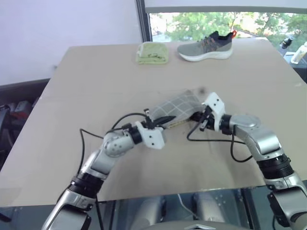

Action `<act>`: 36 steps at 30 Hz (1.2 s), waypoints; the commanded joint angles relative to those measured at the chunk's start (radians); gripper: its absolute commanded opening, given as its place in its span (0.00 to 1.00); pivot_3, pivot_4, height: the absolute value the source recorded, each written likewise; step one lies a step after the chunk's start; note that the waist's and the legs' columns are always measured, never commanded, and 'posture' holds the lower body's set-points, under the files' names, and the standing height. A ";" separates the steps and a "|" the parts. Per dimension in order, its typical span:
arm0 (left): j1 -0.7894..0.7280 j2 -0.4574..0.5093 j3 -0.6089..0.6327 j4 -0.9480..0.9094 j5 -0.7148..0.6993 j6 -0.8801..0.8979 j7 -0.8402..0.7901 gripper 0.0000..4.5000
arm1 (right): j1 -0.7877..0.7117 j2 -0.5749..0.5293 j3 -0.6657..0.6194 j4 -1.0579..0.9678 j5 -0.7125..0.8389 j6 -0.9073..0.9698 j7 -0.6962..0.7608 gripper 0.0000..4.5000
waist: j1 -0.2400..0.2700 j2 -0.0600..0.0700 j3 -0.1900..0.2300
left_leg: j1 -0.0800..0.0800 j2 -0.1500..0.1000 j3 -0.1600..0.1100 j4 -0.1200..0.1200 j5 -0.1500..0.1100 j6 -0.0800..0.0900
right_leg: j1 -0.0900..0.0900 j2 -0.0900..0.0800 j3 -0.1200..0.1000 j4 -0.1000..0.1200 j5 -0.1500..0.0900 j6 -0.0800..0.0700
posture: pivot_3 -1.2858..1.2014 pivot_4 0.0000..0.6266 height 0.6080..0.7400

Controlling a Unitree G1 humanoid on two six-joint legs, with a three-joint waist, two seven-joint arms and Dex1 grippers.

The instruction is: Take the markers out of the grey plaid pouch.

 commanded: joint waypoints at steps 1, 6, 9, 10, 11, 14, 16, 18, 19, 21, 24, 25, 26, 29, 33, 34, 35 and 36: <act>-0.003 -0.016 0.034 -0.079 -0.077 0.043 -0.015 0.00 | -0.014 -0.042 0.070 0.033 -0.147 -0.219 0.035 0.06 | 0.000 0.000 0.000 | 0.000 0.000 0.000 0.000 0.000 0.000 | 0.000 0.000 0.000 0.000 0.000 0.000 | 0.52 0.24 1.00; 0.008 -0.036 0.045 -0.106 -0.143 0.145 -0.050 0.00 | -0.023 -0.026 0.097 0.059 -0.278 -0.347 -0.033 0.46 | -0.001 0.000 0.000 | 0.000 0.000 0.000 0.000 0.000 0.000 | 0.000 0.001 0.000 0.000 0.000 0.000 | 0.52 0.24 1.00; 0.017 -0.046 0.048 -0.127 -0.177 0.199 -0.071 0.00 | -0.034 -0.020 0.111 0.083 -0.363 -0.401 -0.075 0.77 | 0.000 0.000 0.000 | 0.000 0.000 0.000 0.000 0.000 0.000 | 0.000 0.001 0.000 0.000 0.000 0.000 | 0.52 0.24 1.00; 0.020 -0.048 0.048 -0.134 -0.186 0.213 -0.078 0.00 | -0.040 -0.020 0.110 0.102 -0.390 -0.416 -0.096 0.89 | 0.000 0.000 0.000 | 0.000 0.000 0.000 0.000 0.000 0.000 | 0.000 0.001 0.000 0.000 0.000 0.000 | 0.52 0.24 1.00; 0.023 -0.050 0.048 -0.143 -0.198 0.233 -0.087 0.00 | -0.048 -0.022 0.110 0.122 -0.413 -0.431 -0.110 0.97 | 0.000 0.000 0.000 | 0.000 0.000 0.000 0.000 0.000 0.000 | 0.000 0.001 0.000 0.000 0.000 0.000 | 0.52 0.24 1.00; 0.031 -0.058 0.053 -0.177 -0.240 0.304 -0.111 0.00 | -0.068 -0.030 0.109 0.171 -0.471 -0.483 -0.147 0.99 | 0.000 0.000 0.000 | 0.000 0.000 0.000 0.000 0.000 0.000 | 0.000 0.001 0.000 0.000 0.000 0.000 | 0.52 0.24 1.00; 0.029 -0.064 0.056 -0.194 -0.259 0.339 -0.121 0.00 | -0.075 -0.034 0.113 0.194 -0.494 -0.508 -0.145 0.99 | 0.001 0.000 0.000 | 0.000 0.000 0.000 0.000 0.000 0.000 | 0.000 0.001 0.000 0.000 0.000 0.000 | 0.52 0.24 1.00; 0.023 -0.069 0.062 -0.202 -0.271 0.364 -0.123 0.00 | -0.074 -0.037 0.120 0.208 -0.511 -0.524 -0.134 0.99 | 0.000 0.000 0.000 | 0.000 0.000 0.000 0.000 0.000 0.000 | 0.000 0.002 0.000 0.000 0.000 0.000 | 0.52 0.24 1.00; 0.019 -0.071 0.065 -0.203 -0.272 0.372 -0.125 0.00 | -0.072 -0.036 0.121 0.213 -0.516 -0.526 -0.129 0.99 | 0.000 0.000 0.000 | 0.000 0.000 0.000 0.000 0.000 0.000 | 0.000 0.002 0.000 0.000 0.000 0.000 | 0.52 0.24 1.00; 0.014 -0.070 0.069 -0.203 -0.273 0.381 -0.128 0.00 | -0.067 -0.030 0.120 0.219 -0.521 -0.528 -0.121 0.99 | 0.000 -0.001 0.000 | 0.000 0.000 0.000 0.000 0.000 0.000 | 0.000 0.002 0.001 -0.001 0.000 0.000 | 0.52 0.24 1.00; 0.009 -0.075 0.080 -0.206 -0.288 0.408 -0.127 0.00 | -0.064 -0.025 0.116 0.221 -0.518 -0.530 -0.117 0.99 | 0.000 -0.001 0.000 | 0.000 0.000 0.000 0.000 0.000 0.000 | 0.000 0.002 0.001 -0.001 0.000 0.000 | 0.52 0.24 1.00; 0.008 -0.076 0.083 -0.207 -0.291 0.414 -0.128 0.00 | -0.064 -0.024 0.115 0.222 -0.516 -0.531 -0.115 0.99 | 0.000 -0.001 0.000 | 0.000 0.000 0.000 0.000 0.000 0.000 | 0.000 0.002 0.001 -0.001 0.000 0.000 | 0.52 0.24 1.00; 0.008 -0.076 0.084 -0.210 -0.295 0.421 -0.130 0.00 | -0.059 -0.019 0.110 0.218 -0.499 -0.527 -0.106 0.99 | 0.000 -0.001 0.000 | 0.000 0.000 0.000 0.000 0.000 0.000 | 0.000 0.002 0.001 -0.001 0.000 0.000 | 0.52 0.24 1.00; 0.009 -0.075 0.088 -0.216 -0.311 0.449 -0.143 0.00 | -0.043 0.003 0.085 0.182 -0.413 -0.496 -0.055 0.99 | 0.000 -0.001 0.000 | 0.000 0.000 0.000 0.000 0.000 0.000 | 0.000 0.002 0.001 -0.001 0.000 0.000 | 0.52 0.24 1.00; 0.008 -0.084 0.106 -0.237 -0.385 0.545 -0.165 0.00 | -0.026 0.023 0.044 0.102 -0.279 -0.396 0.045 0.69 | 0.001 -0.001 0.000 | 0.000 0.001 0.000 0.000 0.000 0.000 | 0.000 0.002 0.001 -0.001 0.000 0.000 | 0.52 0.24 1.00; 0.008 -0.086 0.109 -0.248 -0.406 0.576 -0.171 0.00 | -0.027 0.029 0.033 0.080 -0.252 -0.360 0.058 0.59 | 0.000 -0.001 0.000 | 0.000 0.001 0.000 0.000 0.000 0.000 | 0.000 0.001 0.001 -0.001 0.000 0.000 | 0.52 0.24 1.00; 0.008 -0.087 0.110 -0.258 -0.425 0.603 -0.178 0.00 | -0.030 0.033 0.026 0.060 -0.233 -0.329 0.068 0.46 | 0.000 -0.001 0.000 | 0.000 0.001 0.000 0.000 0.000 0.000 | 0.000 0.001 0.001 -0.001 0.000 0.000 | 0.52 0.24 1.00; 0.008 -0.088 0.110 -0.267 -0.438 0.623 -0.182 0.00 | -0.035 0.032 0.023 0.044 -0.222 -0.304 0.079 0.39 | 0.000 -0.001 0.000 | 0.000 0.001 0.000 0.000 0.000 0.000 | 0.000 0.001 0.001 -0.001 0.000 0.000 | 0.52 0.24 1.00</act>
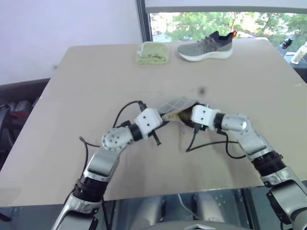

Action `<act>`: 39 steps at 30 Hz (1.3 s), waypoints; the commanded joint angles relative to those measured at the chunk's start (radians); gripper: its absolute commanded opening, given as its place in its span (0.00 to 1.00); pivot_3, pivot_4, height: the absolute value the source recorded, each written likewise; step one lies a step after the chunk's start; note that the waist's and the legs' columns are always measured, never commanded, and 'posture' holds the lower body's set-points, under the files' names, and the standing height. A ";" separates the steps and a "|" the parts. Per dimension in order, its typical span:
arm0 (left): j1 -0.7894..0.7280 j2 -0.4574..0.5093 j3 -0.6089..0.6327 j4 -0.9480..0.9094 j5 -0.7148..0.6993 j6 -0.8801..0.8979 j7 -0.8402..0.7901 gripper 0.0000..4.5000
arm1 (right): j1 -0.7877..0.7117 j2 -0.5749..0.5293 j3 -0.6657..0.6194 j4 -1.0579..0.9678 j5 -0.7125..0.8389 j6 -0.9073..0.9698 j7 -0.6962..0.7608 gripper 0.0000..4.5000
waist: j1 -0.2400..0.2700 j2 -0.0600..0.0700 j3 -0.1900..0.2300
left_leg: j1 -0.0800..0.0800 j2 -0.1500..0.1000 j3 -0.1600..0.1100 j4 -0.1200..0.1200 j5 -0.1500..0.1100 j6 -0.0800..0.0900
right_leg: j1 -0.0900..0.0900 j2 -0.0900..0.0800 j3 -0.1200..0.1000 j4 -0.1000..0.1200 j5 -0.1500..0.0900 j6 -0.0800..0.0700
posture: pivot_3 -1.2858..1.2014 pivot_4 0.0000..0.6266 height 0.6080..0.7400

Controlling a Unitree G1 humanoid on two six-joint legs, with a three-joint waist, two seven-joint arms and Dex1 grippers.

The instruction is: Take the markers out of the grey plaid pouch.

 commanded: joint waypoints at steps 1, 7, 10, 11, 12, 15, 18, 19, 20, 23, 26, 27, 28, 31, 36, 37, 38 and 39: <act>-0.020 -0.014 0.025 -0.096 -0.092 0.085 -0.019 0.00 | -0.022 0.004 -0.040 -0.105 0.070 0.098 0.053 0.25 | 0.000 0.000 0.000 | 0.000 0.000 0.000 0.000 0.000 0.000 | 0.000 0.000 0.000 0.000 0.000 0.000 | 0.52 0.24 1.00; -0.028 -0.023 0.027 -0.132 -0.173 0.196 -0.041 0.00 | -0.078 -0.016 -0.012 -0.134 0.040 0.133 0.100 0.01 | 0.000 0.000 0.000 | 0.000 0.000 0.000 0.000 0.000 0.000 | 0.000 0.000 0.000 0.000 0.000 0.000 | 0.52 0.24 1.00; -0.025 -0.012 0.023 -0.138 -0.204 0.239 -0.069 0.00 | -0.108 -0.066 0.034 -0.116 -0.034 0.101 0.139 0.01 | 0.000 0.000 0.000 | 0.000 0.000 0.000 0.000 0.000 0.000 | 0.000 0.000 0.000 0.000 0.000 0.000 | 0.52 0.24 1.00; -0.025 -0.011 0.023 -0.139 -0.208 0.247 -0.074 0.00 | -0.112 -0.079 0.042 -0.115 -0.044 0.103 0.152 0.01 | 0.001 0.000 0.000 | 0.000 0.000 0.000 0.000 0.000 0.000 | 0.000 0.000 0.000 0.000 0.000 0.000 | 0.52 0.24 1.00; -0.025 -0.014 0.027 -0.137 -0.216 0.254 -0.075 0.00 | -0.112 -0.096 0.049 -0.120 -0.050 0.108 0.173 0.09 | 0.002 0.000 0.000 | 0.000 0.000 0.000 0.000 0.000 0.000 | 0.000 0.000 -0.001 -0.001 0.000 0.000 | 0.52 0.24 1.00; -0.027 -0.021 0.035 -0.134 -0.236 0.272 -0.079 0.00 | -0.115 -0.117 0.054 -0.127 -0.074 0.098 0.181 0.32 | 0.002 0.000 0.000 | 0.000 0.000 -0.001 0.000 0.000 0.000 | 0.000 0.000 -0.001 -0.001 0.000 0.000 | 0.52 0.24 1.00; -0.031 -0.026 0.033 -0.127 -0.255 0.291 -0.093 0.00 | -0.128 -0.124 0.066 -0.129 -0.089 0.105 0.210 0.37 | 0.000 0.000 0.000 | 0.000 0.000 -0.001 0.000 0.000 0.000 | 0.000 0.000 -0.001 -0.001 0.000 0.000 | 0.52 0.24 1.00; -0.032 -0.028 0.032 -0.126 -0.260 0.297 -0.097 0.00 | -0.132 -0.120 0.068 -0.129 -0.091 0.108 0.216 0.37 | 0.000 0.000 0.000 | 0.000 0.000 -0.001 0.000 0.000 0.000 | 0.000 0.000 -0.001 -0.001 0.000 0.000 | 0.52 0.24 1.00; -0.034 -0.028 0.028 -0.125 -0.263 0.300 -0.103 0.00 | -0.136 -0.114 0.069 -0.124 -0.093 0.111 0.216 0.37 | 0.000 0.000 0.000 | 0.000 0.000 -0.001 0.000 0.000 0.000 | 0.000 0.000 -0.001 -0.001 0.000 0.000 | 0.52 0.24 1.00; -0.043 -0.028 0.019 -0.120 -0.270 0.311 -0.124 0.00 | -0.155 -0.088 0.082 -0.077 -0.120 0.107 0.206 0.37 | 0.000 -0.001 0.000 | 0.000 0.000 0.000 0.000 0.000 0.000 | 0.000 0.000 -0.001 -0.001 0.000 0.000 | 0.52 0.24 1.00; -0.056 -0.034 0.014 -0.113 -0.274 0.321 -0.135 0.00 | -0.176 -0.065 0.106 0.006 -0.166 0.095 0.186 0.37 | 0.000 -0.001 0.000 | 0.000 0.000 0.000 0.000 0.000 0.000 | 0.000 0.000 0.000 -0.001 0.000 0.000 | 0.52 0.24 1.00; -0.059 -0.038 0.011 -0.113 -0.274 0.325 -0.135 0.00 | -0.181 -0.056 0.116 0.037 -0.180 0.086 0.179 0.37 | 0.000 -0.001 0.000 | 0.000 0.000 0.000 0.000 0.000 0.000 | 0.000 0.000 -0.001 -0.001 0.000 0.000 | 0.52 0.24 1.00; -0.062 -0.041 0.009 -0.115 -0.275 0.329 -0.135 0.00 | -0.184 -0.048 0.125 0.065 -0.190 0.078 0.178 0.37 | 0.000 -0.001 0.000 | 0.000 0.000 0.000 0.000 0.000 0.000 | 0.000 0.000 -0.001 -0.001 0.000 0.000 | 0.52 0.24 1.00; -0.065 -0.047 0.007 -0.118 -0.274 0.336 -0.134 0.00 | -0.184 -0.031 0.132 0.115 -0.199 0.050 0.180 0.29 | 0.000 -0.001 0.000 | 0.000 0.000 0.000 0.000 0.000 0.000 | 0.000 0.000 -0.001 -0.001 0.000 0.000 | 0.52 0.24 1.00; -0.059 -0.040 0.015 -0.117 -0.267 0.336 -0.133 0.00 | -0.176 -0.032 0.121 0.124 -0.201 0.033 0.188 0.00 | -0.001 -0.001 0.000 | 0.000 0.000 0.000 0.000 0.000 0.000 | 0.000 0.000 0.000 -0.002 0.000 0.000 | 0.52 0.24 1.00; -0.058 -0.038 0.018 -0.115 -0.264 0.335 -0.130 0.00 | -0.174 -0.034 0.117 0.120 -0.199 0.032 0.190 0.00 | -0.001 -0.001 0.000 | 0.000 0.000 0.000 0.000 0.000 0.000 | 0.000 0.000 0.000 -0.002 0.000 0.000 | 0.52 0.24 1.00; -0.055 -0.034 0.019 -0.110 -0.255 0.329 -0.128 0.00 | -0.170 -0.037 0.111 0.111 -0.192 0.032 0.192 0.00 | -0.001 -0.001 0.000 | 0.000 0.000 0.000 0.000 0.000 0.000 | 0.000 0.000 0.000 -0.001 0.000 0.000 | 0.52 0.24 1.00; -0.052 -0.027 0.018 -0.103 -0.245 0.321 -0.129 0.00 | -0.166 -0.038 0.102 0.100 -0.181 0.036 0.197 0.00 | -0.001 -0.001 0.000 | 0.000 0.000 0.000 0.000 0.000 0.000 | 0.000 0.000 0.000 -0.001 0.000 0.000 | 0.52 0.24 1.00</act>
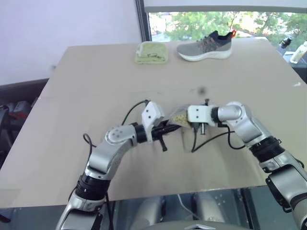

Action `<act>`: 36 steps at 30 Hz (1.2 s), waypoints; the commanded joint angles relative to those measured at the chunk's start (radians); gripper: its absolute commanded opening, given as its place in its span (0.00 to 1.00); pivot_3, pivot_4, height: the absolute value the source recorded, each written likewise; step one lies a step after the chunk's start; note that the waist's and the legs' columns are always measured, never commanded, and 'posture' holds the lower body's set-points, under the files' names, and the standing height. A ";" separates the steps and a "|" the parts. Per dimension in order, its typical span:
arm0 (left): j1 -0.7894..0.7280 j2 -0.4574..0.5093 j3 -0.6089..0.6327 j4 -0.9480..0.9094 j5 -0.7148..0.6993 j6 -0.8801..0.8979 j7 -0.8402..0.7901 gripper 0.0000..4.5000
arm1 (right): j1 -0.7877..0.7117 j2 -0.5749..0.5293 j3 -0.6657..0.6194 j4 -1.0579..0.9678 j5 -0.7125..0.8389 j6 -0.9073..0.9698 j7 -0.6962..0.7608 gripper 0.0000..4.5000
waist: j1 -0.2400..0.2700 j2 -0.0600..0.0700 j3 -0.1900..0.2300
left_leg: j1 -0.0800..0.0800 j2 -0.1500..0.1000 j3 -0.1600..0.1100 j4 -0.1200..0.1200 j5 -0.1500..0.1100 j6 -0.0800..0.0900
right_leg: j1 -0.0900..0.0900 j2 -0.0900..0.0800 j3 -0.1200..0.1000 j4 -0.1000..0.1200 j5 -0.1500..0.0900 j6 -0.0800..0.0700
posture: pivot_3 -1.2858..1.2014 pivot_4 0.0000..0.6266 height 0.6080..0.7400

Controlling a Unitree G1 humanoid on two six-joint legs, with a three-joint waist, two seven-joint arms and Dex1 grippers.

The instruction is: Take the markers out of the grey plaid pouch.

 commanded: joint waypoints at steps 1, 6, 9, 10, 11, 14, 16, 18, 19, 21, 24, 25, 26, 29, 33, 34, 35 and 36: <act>-0.008 0.018 0.004 -0.010 0.015 -0.057 -0.025 0.00 | 0.025 -0.006 -0.028 -0.044 0.034 0.012 0.021 0.00 | 0.000 0.000 0.000 | 0.000 0.000 0.000 0.000 0.000 0.000 | 0.000 0.000 0.000 0.000 0.000 0.000 | 0.52 0.24 1.00; 0.003 0.065 0.003 0.059 0.089 -0.150 -0.044 0.00 | 0.050 -0.021 -0.115 -0.182 0.143 0.113 0.063 0.00 | 0.002 0.000 0.000 | 0.000 0.000 0.000 0.000 0.000 0.000 | 0.000 0.000 0.000 0.000 0.000 0.000 | 0.52 0.24 1.00; -0.006 0.086 0.010 0.120 0.142 -0.216 -0.034 0.00 | 0.063 -0.048 -0.178 -0.305 0.236 0.237 0.104 0.00 | 0.003 0.000 0.000 | 0.000 0.000 0.000 0.000 0.000 0.000 | 0.000 -0.001 0.000 0.000 0.000 0.000 | 0.52 0.24 1.00; -0.010 0.088 0.017 0.135 0.146 -0.223 -0.029 0.00 | 0.064 -0.057 -0.201 -0.342 0.267 0.280 0.114 0.00 | 0.003 0.000 0.000 | 0.000 0.000 0.000 0.000 0.000 0.000 | 0.000 -0.001 0.000 0.000 0.000 0.000 | 0.52 0.24 1.00; -0.014 0.088 0.024 0.146 0.145 -0.225 -0.028 0.00 | 0.065 -0.066 -0.218 -0.370 0.294 0.318 0.122 0.00 | 0.003 0.000 0.000 | 0.000 0.000 -0.001 0.000 0.000 0.000 | 0.000 -0.002 -0.001 -0.001 0.000 0.000 | 0.52 0.24 1.00; -0.024 0.070 0.051 0.147 0.093 -0.188 -0.028 0.00 | 0.071 -0.083 -0.242 -0.422 0.344 0.398 0.123 0.00 | 0.003 0.000 0.000 | -0.001 0.000 -0.001 0.000 0.000 0.000 | 0.000 -0.003 -0.001 -0.001 0.000 0.000 | 0.52 0.24 1.00; -0.027 0.053 0.071 0.125 0.035 -0.129 -0.031 0.00 | 0.073 -0.101 -0.236 -0.440 0.353 0.421 0.123 0.00 | 0.003 0.000 0.000 | -0.002 0.000 -0.002 0.000 0.000 0.000 | 0.000 -0.003 -0.001 -0.001 0.000 0.000 | 0.52 0.24 1.00; -0.025 0.042 0.081 0.091 -0.026 -0.059 -0.039 0.00 | 0.070 -0.114 -0.228 -0.453 0.359 0.434 0.122 0.00 | 0.002 0.000 0.000 | -0.002 0.000 -0.002 0.000 0.000 0.000 | 0.000 -0.003 -0.002 -0.001 0.000 0.000 | 0.52 0.24 1.00; -0.019 0.037 0.085 0.063 -0.068 -0.013 -0.043 0.00 | 0.061 -0.118 -0.223 -0.459 0.360 0.441 0.121 0.00 | 0.002 0.000 0.000 | -0.002 0.000 -0.002 0.000 0.000 0.000 | 0.000 -0.003 -0.002 -0.001 0.000 0.000 | 0.52 0.24 1.00; -0.012 0.034 0.091 0.026 -0.119 0.047 -0.044 0.00 | 0.047 -0.126 -0.217 -0.467 0.364 0.452 0.120 0.00 | 0.002 -0.001 0.000 | -0.002 0.000 -0.002 0.000 0.000 0.000 | 0.000 -0.004 -0.002 -0.001 0.000 0.000 | 0.52 0.24 1.00; -0.006 0.034 0.108 -0.023 -0.203 0.122 -0.048 0.00 | 0.019 -0.160 -0.199 -0.466 0.353 0.447 0.145 0.00 | 0.001 -0.001 0.000 | -0.003 0.000 -0.002 0.000 0.000 0.000 | -0.001 -0.004 -0.002 -0.001 0.000 0.000 | 0.52 0.24 1.00; -0.005 0.036 0.112 -0.035 -0.223 0.140 -0.049 0.00 | 0.013 -0.172 -0.193 -0.466 0.352 0.444 0.152 0.00 | 0.001 -0.001 0.000 | -0.003 0.000 -0.002 0.000 0.000 0.000 | -0.001 -0.004 -0.002 -0.001 0.000 0.000 | 0.52 0.24 1.00; -0.007 0.035 0.126 -0.047 -0.263 0.164 -0.051 0.00 | 0.006 -0.194 -0.187 -0.468 0.352 0.443 0.171 0.00 | 0.002 -0.001 0.000 | -0.003 0.000 -0.002 0.000 0.000 0.000 | -0.001 -0.004 -0.002 -0.001 0.000 0.000 | 0.52 0.24 1.00; -0.018 0.027 0.158 -0.060 -0.333 0.208 -0.040 0.00 | -0.004 -0.276 -0.170 -0.502 0.377 0.462 0.259 0.19 | 0.004 -0.001 0.001 | -0.003 0.000 -0.003 0.001 0.000 0.000 | -0.001 -0.004 -0.003 -0.001 0.000 0.000 | 0.52 0.24 1.00; -0.013 0.033 0.154 -0.055 -0.343 0.205 -0.062 0.00 | -0.021 -0.370 -0.153 -0.569 0.415 0.499 0.362 0.60 | 0.004 -0.001 0.001 | -0.005 0.000 -0.004 0.001 0.000 0.000 | -0.001 -0.004 -0.005 -0.003 0.000 0.000 | 0.52 0.24 1.00; -0.009 0.031 0.152 -0.054 -0.342 0.197 -0.068 0.00 | -0.032 -0.379 -0.151 -0.578 0.420 0.507 0.368 0.71 | 0.003 -0.001 0.001 | -0.005 0.000 -0.005 0.001 0.000 0.000 | -0.001 -0.004 -0.005 -0.003 0.000 0.000 | 0.52 0.24 1.00; -0.001 0.030 0.143 -0.052 -0.326 0.172 -0.079 0.00 | -0.049 -0.378 -0.146 -0.582 0.418 0.513 0.366 0.84 | 0.001 -0.001 0.001 | -0.005 0.000 -0.005 0.001 0.000 0.000 | -0.001 -0.004 -0.005 -0.003 0.000 0.000 | 0.52 0.24 1.00; 0.007 0.029 0.134 -0.050 -0.309 0.149 -0.087 0.00 | -0.065 -0.374 -0.140 -0.583 0.415 0.524 0.361 0.97 | 0.000 -0.001 0.001 | -0.005 0.000 -0.005 0.001 0.000 0.000 | -0.001 -0.004 -0.005 -0.004 0.000 0.000 | 0.52 0.24 1.00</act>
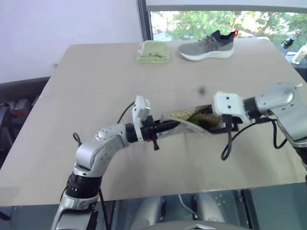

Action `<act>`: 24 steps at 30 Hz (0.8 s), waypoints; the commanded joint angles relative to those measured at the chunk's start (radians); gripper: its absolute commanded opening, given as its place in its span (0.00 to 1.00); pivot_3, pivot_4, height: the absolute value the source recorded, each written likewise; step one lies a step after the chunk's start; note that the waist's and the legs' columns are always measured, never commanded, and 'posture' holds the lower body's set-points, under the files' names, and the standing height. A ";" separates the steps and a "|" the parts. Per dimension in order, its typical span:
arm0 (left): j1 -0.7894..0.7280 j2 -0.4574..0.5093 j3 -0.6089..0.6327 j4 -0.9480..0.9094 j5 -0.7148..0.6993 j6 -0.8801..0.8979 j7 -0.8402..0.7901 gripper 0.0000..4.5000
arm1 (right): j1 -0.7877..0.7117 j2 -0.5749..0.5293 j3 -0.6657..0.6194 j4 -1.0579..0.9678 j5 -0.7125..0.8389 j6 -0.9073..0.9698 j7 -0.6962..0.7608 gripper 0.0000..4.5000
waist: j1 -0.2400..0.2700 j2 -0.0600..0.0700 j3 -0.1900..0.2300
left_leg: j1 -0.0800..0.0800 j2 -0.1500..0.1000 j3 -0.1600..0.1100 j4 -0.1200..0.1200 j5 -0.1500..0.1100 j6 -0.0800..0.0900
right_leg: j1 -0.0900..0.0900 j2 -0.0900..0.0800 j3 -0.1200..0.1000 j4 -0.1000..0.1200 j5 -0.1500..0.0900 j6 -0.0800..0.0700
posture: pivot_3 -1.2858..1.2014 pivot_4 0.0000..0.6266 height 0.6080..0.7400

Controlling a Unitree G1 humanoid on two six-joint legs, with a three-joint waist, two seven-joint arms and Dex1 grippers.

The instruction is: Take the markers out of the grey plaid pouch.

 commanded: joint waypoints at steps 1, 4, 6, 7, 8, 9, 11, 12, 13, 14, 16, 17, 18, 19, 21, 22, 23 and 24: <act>0.024 -0.004 -0.006 -0.033 0.022 -0.082 -0.035 0.00 | -0.052 -0.010 0.008 -0.035 0.007 0.039 0.012 0.99 | -0.001 0.000 0.000 | 0.000 0.000 0.000 0.000 0.000 0.000 | 0.000 0.000 0.000 0.000 0.000 0.000 | 0.52 0.24 1.00; 0.064 -0.023 -0.033 -0.032 0.050 -0.138 -0.049 0.00 | -0.041 -0.012 0.048 -0.051 0.005 0.057 0.027 0.99 | 0.003 0.000 0.000 | 0.000 0.000 0.000 0.000 0.000 0.000 | 0.000 0.000 0.000 0.000 0.000 0.000 | 0.52 0.24 1.00; 0.099 -0.024 -0.060 -0.028 0.093 -0.208 -0.079 0.00 | -0.033 0.002 0.085 -0.056 -0.012 0.054 0.019 0.99 | 0.005 0.000 0.000 | -0.001 0.000 0.000 0.000 0.000 0.000 | 0.000 -0.001 -0.001 -0.001 0.000 0.000 | 0.52 0.24 1.00; 0.118 -0.023 -0.073 -0.026 0.112 -0.240 -0.095 0.00 | -0.031 0.010 0.097 -0.060 -0.015 0.056 0.013 0.99 | 0.005 0.000 0.000 | -0.001 0.000 0.000 0.000 0.000 0.000 | 0.000 -0.001 -0.001 -0.001 0.000 0.000 | 0.52 0.24 1.00; 0.137 -0.025 -0.084 -0.025 0.127 -0.268 -0.106 0.00 | -0.027 0.015 0.105 -0.065 -0.016 0.056 0.009 0.99 | 0.006 0.000 0.000 | -0.001 0.000 -0.001 0.001 0.000 0.000 | 0.000 -0.001 -0.001 -0.001 0.000 0.000 | 0.52 0.24 1.00; 0.156 -0.034 -0.088 -0.025 0.129 -0.288 -0.111 0.00 | -0.023 0.018 0.115 -0.070 -0.018 0.057 0.009 0.99 | 0.006 0.000 0.000 | -0.002 0.000 -0.001 0.001 0.000 0.000 | 0.000 -0.001 -0.001 -0.001 0.000 0.000 | 0.52 0.24 1.00; 0.184 -0.055 -0.086 -0.024 0.118 -0.306 -0.111 0.00 | -0.012 0.021 0.138 -0.078 -0.026 0.050 0.011 0.99 | 0.007 0.000 0.000 | -0.002 0.000 -0.001 0.000 0.000 0.000 | 0.000 -0.001 -0.001 -0.001 0.000 0.000 | 0.52 0.24 1.00; 0.194 -0.061 -0.088 -0.023 0.122 -0.320 -0.113 0.00 | -0.006 0.021 0.147 -0.083 -0.029 0.047 0.012 0.99 | 0.008 0.000 0.000 | -0.002 0.000 -0.001 0.000 0.000 0.000 | 0.000 -0.001 -0.001 -0.001 0.000 0.000 | 0.52 0.24 1.00; 0.200 -0.065 -0.091 -0.017 0.133 -0.337 -0.116 0.00 | -0.003 0.023 0.156 -0.085 -0.033 0.042 0.012 0.99 | 0.009 0.000 0.000 | -0.002 0.000 -0.001 0.001 0.000 0.000 | 0.000 -0.001 -0.002 -0.001 0.000 0.000 | 0.52 0.24 1.00; 0.204 -0.070 -0.093 -0.011 0.140 -0.352 -0.118 0.00 | 0.000 0.028 0.164 -0.084 -0.036 0.039 0.010 0.99 | 0.009 0.000 0.000 | -0.002 0.000 -0.002 0.001 0.000 0.000 | 0.000 -0.001 -0.002 -0.001 0.000 0.000 | 0.52 0.24 1.00; 0.206 -0.075 -0.097 -0.001 0.154 -0.374 -0.123 0.00 | 0.005 0.031 0.182 -0.075 -0.047 0.027 0.012 0.99 | 0.010 0.000 0.000 | -0.002 0.000 -0.002 0.001 0.000 0.000 | 0.000 -0.001 -0.002 -0.001 0.000 0.000 | 0.52 0.24 1.00; 0.206 -0.076 -0.098 0.004 0.159 -0.381 -0.124 0.00 | 0.007 0.033 0.190 -0.068 -0.054 0.019 0.012 0.99 | 0.010 0.000 0.000 | -0.002 0.000 -0.002 0.001 0.000 0.000 | 0.000 -0.001 -0.003 -0.001 0.000 0.000 | 0.52 0.24 1.00; 0.205 -0.077 -0.097 0.008 0.160 -0.384 -0.125 0.00 | 0.007 0.040 0.200 -0.054 -0.068 0.003 0.007 0.99 | 0.009 0.000 0.000 | -0.002 0.000 -0.002 0.001 0.000 0.000 | 0.000 -0.001 -0.003 -0.001 0.000 0.000 | 0.52 0.24 1.00; 0.205 -0.077 -0.097 0.010 0.160 -0.385 -0.125 0.00 | 0.008 0.047 0.209 -0.043 -0.080 -0.013 0.001 0.99 | 0.008 0.000 0.000 | -0.002 0.000 -0.002 0.001 0.000 0.000 | 0.000 -0.001 -0.003 -0.001 0.000 0.000 | 0.52 0.24 1.00; 0.207 -0.077 -0.096 0.010 0.157 -0.384 -0.126 0.00 | 0.009 0.066 0.224 -0.024 -0.100 -0.037 -0.010 0.99 | 0.006 0.000 0.000 | -0.001 0.000 -0.002 0.001 0.000 0.000 | 0.000 -0.001 -0.003 -0.001 0.000 0.000 | 0.52 0.24 1.00; 0.208 -0.076 -0.096 0.011 0.155 -0.382 -0.127 0.00 | 0.009 0.077 0.230 -0.014 -0.110 -0.050 -0.015 0.99 | 0.006 0.000 0.000 | -0.001 0.000 -0.002 0.001 0.000 0.000 | 0.000 -0.001 -0.003 -0.001 0.000 0.000 | 0.52 0.24 1.00; 0.208 -0.074 -0.095 0.013 0.153 -0.379 -0.130 0.00 | 0.009 0.092 0.237 -0.001 -0.120 -0.068 -0.021 0.99 | 0.005 0.000 0.000 | -0.001 0.000 -0.002 0.001 0.000 0.000 | 0.000 -0.001 -0.003 -0.001 0.000 0.000 | 0.52 0.24 1.00; 0.206 -0.073 -0.095 0.017 0.151 -0.378 -0.133 0.00 | 0.009 0.107 0.242 0.012 -0.129 -0.084 -0.028 0.99 | 0.005 0.000 0.000 | -0.001 0.000 -0.002 0.001 0.000 0.000 | 0.000 -0.001 -0.003 -0.001 0.000 0.000 | 0.52 0.24 1.00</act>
